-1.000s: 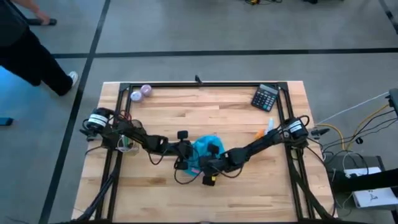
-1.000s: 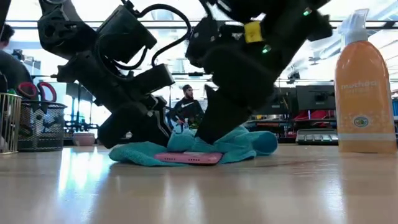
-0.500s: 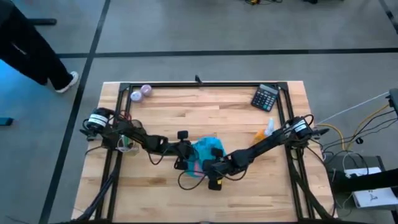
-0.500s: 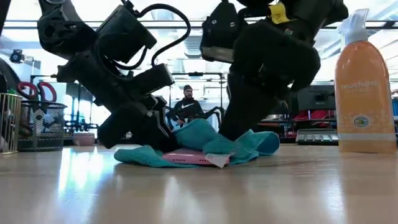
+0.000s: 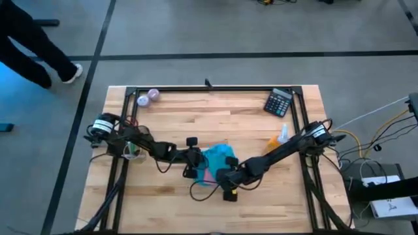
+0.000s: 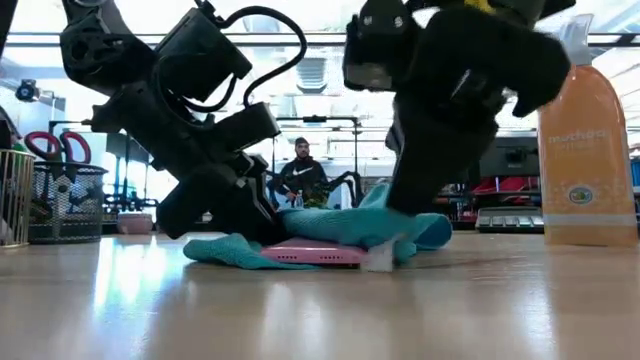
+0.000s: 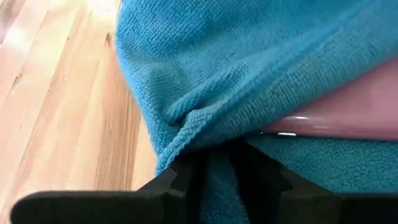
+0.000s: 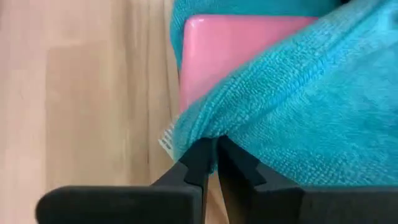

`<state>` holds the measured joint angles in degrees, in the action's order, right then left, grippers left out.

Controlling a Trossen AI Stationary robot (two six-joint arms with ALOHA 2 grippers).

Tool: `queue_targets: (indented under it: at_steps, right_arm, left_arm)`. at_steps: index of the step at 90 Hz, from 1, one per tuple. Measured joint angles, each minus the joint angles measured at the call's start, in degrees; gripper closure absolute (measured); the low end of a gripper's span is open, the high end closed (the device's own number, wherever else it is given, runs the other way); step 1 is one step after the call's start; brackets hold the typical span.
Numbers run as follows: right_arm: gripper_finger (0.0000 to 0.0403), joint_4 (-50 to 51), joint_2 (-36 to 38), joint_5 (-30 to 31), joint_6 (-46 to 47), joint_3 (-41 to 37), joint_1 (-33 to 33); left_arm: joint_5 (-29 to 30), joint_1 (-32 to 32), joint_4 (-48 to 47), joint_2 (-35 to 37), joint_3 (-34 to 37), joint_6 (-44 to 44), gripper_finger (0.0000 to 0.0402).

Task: Apply microfiber cloth
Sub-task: Wipe the pink cellphone with the blue microfiber cloth

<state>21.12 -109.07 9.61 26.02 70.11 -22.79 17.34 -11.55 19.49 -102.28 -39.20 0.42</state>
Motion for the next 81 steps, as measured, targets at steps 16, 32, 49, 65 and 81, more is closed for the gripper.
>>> queue_targets:
  at_steps: [16,32,49,65,81]
  right_arm:
    - [0.0389,-0.3,1.1,0.8,-0.5,0.1,0.0]
    - [0.0389,-0.6,0.9,-1.0,1.0,0.1,-0.7]
    - [0.0389,-4.9,-1.5,1.1,0.0,0.1,-0.7]
    - [0.0389,-14.4,-6.2,1.8,-3.4,0.1,0.5]
    - [0.0389,-24.8,-10.0,1.9,-7.4,0.5,1.5]
  left_arm:
    - [0.0,0.0,-0.1,0.0,0.0,-0.1,0.0327]
    - [0.0,0.0,-0.2,0.0,0.0,-0.3,0.0327]
    - [0.0,0.0,-0.1,0.0,0.0,-0.1,0.0327]
    - [0.0,-0.1,-0.1,0.0,0.0,-0.1,0.0327]
    - [0.0,-0.1,0.0,0.0,0.0,-0.3,0.0327]
